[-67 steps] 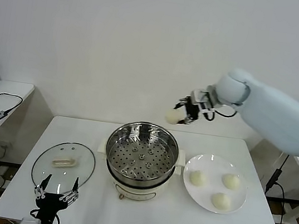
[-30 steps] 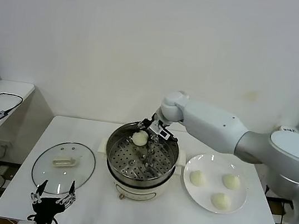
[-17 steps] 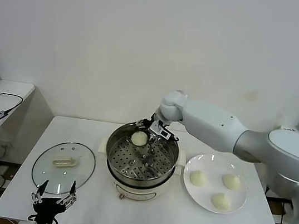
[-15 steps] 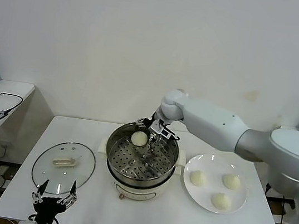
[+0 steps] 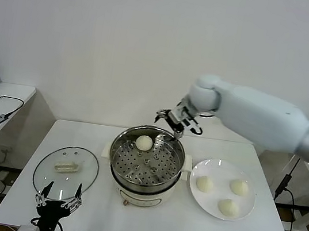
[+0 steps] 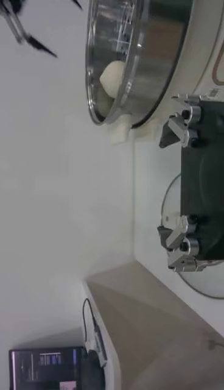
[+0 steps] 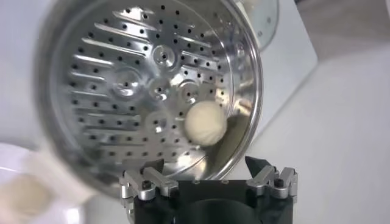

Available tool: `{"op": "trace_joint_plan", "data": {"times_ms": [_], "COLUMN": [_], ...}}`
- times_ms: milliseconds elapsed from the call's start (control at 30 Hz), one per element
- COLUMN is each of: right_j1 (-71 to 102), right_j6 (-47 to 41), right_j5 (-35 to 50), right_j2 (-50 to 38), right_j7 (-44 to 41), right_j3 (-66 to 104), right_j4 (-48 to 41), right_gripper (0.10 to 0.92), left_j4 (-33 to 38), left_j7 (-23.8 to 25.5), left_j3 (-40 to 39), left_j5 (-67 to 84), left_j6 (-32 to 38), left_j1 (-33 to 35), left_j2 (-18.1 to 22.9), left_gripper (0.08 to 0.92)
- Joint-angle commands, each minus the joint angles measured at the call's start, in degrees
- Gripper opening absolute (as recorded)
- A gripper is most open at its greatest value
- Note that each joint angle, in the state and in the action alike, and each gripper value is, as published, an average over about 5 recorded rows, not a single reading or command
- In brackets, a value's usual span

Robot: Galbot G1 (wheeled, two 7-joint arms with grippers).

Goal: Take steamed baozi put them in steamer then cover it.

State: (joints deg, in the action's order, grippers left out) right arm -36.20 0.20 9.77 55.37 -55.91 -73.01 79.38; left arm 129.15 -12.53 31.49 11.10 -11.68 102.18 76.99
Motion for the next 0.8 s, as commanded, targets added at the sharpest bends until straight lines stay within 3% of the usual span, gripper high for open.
{"op": "trace_joint_plan", "data": {"times_ms": [33, 167, 333, 800], "right_j1": [-2.3, 2.6, 9.4, 30.4], "right_j6": [-15.5, -16.3, -15.9, -14.6], "right_j5": [5.3, 0.4, -4.1, -12.5], "right_j2": [-20.7, -28.3, -30.9, -21.8], "right_j7": [-3.7, -3.7, -2.7, -0.4], "right_j3": [0.6, 2.8, 4.8, 18.3], "right_j4": [13.4, 14.4, 13.5, 0.7], "right_gripper": [0.823, 0.823, 0.823, 0.823], "left_j4": [0.2, 0.0, -0.8, -2.0], "left_j7": [0.2, 1.1, 1.9, 2.7], "left_j3": [0.0, -0.2, -0.3, 0.4], "left_j5": [0.1, -0.2, -0.6, -0.9], "left_j6": [0.0, 0.0, 0.1, 0.0], "left_j1": [-0.1, -0.3, -0.6, -1.1], "left_j2": [-0.9, -1.3, -1.5, -1.5], "left_gripper": [0.823, 0.823, 0.823, 0.823]}}
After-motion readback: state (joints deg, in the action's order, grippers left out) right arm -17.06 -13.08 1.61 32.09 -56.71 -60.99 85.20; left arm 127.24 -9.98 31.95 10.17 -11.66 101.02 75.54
